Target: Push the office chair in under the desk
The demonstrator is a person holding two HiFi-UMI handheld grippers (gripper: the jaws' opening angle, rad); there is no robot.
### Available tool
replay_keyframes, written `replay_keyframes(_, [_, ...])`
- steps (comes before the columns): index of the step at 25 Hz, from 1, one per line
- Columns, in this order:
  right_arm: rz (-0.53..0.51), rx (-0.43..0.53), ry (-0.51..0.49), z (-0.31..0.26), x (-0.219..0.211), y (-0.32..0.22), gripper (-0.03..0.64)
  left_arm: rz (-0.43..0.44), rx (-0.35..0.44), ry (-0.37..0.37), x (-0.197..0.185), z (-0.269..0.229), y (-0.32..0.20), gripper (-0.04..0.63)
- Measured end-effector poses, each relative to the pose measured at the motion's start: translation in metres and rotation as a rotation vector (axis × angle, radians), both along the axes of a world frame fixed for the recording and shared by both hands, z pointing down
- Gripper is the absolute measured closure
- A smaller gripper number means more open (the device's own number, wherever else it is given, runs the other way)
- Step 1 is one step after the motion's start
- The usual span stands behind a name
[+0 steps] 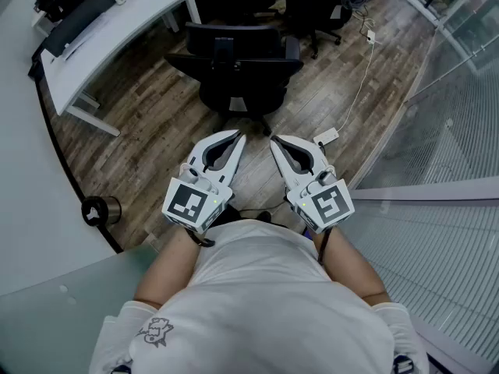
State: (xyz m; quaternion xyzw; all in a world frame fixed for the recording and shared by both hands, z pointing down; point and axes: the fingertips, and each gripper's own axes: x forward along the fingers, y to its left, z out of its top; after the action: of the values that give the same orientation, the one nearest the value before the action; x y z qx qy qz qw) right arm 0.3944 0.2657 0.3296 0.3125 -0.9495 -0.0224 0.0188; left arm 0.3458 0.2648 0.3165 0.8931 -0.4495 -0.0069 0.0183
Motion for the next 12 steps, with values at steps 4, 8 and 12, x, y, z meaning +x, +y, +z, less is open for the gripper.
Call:
replay_keyframes(4, [0.002,-0.02,-0.006,0.0,0.003,-0.002,0.615,0.008,0.002,-0.003,0.004,0.003,-0.003,0.595])
replay_keyframes(8, [0.008,-0.013,-0.006,0.003,0.006,-0.009,0.615,0.009,-0.002,-0.002,0.006,0.002,-0.009,0.595])
replay_keyframes(12, [0.013,-0.022,-0.005,0.004,0.003,-0.015,0.615,0.016,0.002,-0.005,0.003,0.003,-0.015,0.595])
